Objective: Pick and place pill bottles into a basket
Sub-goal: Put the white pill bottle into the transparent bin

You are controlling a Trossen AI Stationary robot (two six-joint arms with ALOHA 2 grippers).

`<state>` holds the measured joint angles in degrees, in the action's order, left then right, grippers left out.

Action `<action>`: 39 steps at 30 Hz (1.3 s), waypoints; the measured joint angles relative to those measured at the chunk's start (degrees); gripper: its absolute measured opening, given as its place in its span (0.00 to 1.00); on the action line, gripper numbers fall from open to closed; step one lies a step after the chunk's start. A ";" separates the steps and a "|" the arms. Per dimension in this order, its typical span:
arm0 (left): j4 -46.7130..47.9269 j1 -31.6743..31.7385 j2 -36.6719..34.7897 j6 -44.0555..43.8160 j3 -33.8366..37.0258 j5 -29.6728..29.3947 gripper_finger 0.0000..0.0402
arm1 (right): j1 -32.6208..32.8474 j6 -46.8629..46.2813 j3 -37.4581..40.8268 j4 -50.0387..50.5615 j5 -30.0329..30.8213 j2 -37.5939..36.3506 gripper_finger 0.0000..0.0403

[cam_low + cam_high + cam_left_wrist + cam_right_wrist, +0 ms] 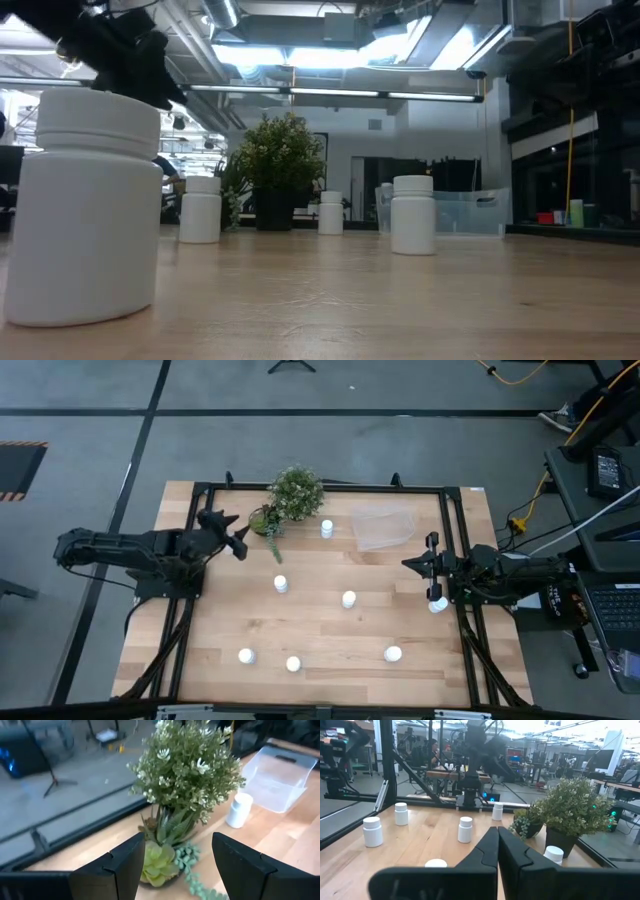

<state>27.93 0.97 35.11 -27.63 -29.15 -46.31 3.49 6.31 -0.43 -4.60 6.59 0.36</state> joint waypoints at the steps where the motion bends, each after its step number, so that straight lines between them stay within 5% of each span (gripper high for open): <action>1: 2.65 0.00 1.66 -1.56 -1.88 0.16 0.56 | 0.01 0.00 0.02 0.00 0.00 0.00 0.01; 15: 33.34 0.86 18.52 -24.40 -15.44 6.65 0.56 | 0.00 -1.51 0.01 0.15 -0.09 0.00 0.01; 39: 40.10 9.97 21.82 -27.69 -8.83 17.84 0.56 | 0.00 -1.51 0.00 0.26 -0.07 0.00 0.01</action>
<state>68.03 10.94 56.93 -55.32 -37.98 -28.47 3.49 4.80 -0.43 -4.34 6.52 0.36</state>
